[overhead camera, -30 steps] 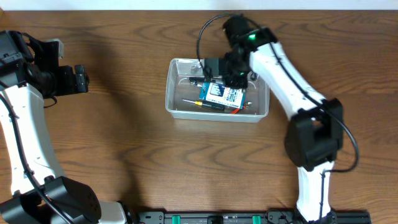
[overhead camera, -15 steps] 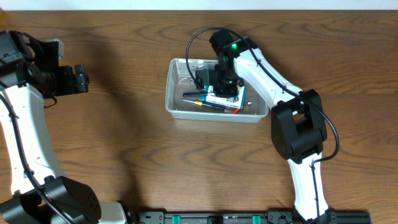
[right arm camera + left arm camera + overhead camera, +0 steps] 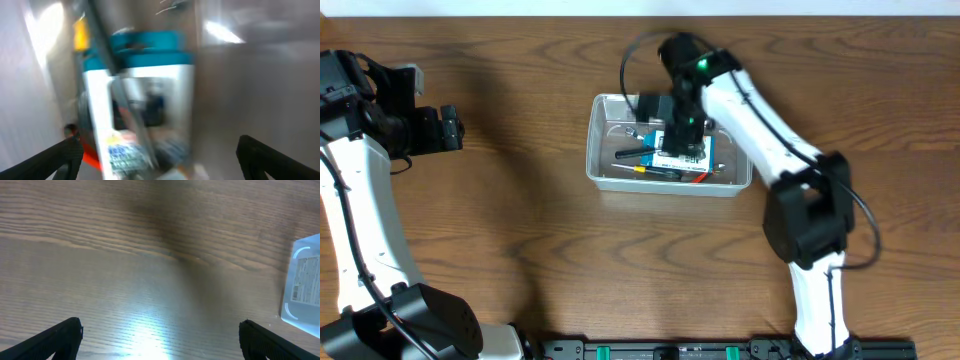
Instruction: Pack container
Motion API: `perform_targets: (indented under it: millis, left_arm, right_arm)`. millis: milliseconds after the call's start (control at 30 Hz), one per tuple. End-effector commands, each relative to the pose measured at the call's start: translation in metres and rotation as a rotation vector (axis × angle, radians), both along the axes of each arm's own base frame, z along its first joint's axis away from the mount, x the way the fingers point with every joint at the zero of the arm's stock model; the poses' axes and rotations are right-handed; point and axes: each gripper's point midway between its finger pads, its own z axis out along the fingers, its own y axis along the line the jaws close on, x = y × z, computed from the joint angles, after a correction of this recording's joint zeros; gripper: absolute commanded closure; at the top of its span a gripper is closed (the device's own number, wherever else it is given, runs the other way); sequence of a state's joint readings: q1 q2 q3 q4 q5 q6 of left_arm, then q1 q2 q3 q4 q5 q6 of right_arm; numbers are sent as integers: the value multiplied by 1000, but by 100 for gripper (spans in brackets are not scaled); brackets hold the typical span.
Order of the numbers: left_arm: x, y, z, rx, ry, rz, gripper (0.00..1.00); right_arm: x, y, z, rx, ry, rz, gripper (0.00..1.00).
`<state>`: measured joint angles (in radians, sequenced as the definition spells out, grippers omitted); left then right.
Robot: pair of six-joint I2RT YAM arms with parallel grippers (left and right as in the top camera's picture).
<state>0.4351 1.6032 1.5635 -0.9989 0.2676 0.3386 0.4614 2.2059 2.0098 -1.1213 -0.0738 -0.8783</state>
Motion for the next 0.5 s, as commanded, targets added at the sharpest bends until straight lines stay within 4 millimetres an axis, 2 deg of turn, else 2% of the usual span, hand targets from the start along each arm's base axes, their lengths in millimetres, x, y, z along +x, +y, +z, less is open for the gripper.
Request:
perform_targets:
  millis: [0, 100, 200, 300, 467]
  left_arm:
    - [2, -6, -4, -46, 1, -1, 2]
    - [8, -12, -2, -35, -15, -21, 2]
    - [18, -25, -1, 27, -17, -61, 2]
    - [30, -52, 0, 128, -11, -132, 2]
    - [36, -98, 0, 192, -8, -246, 2]
  right_arm:
    - [36, -37, 134, 158, -293, -336, 1]
    - [53, -85, 176, 286, -358, -613, 1]
    - [62, -150, 197, 355, -387, -848, 1]
    - [66, -216, 198, 338, -411, -1000, 1]
    - [48, -298, 186, 345, -355, -1298, 1]
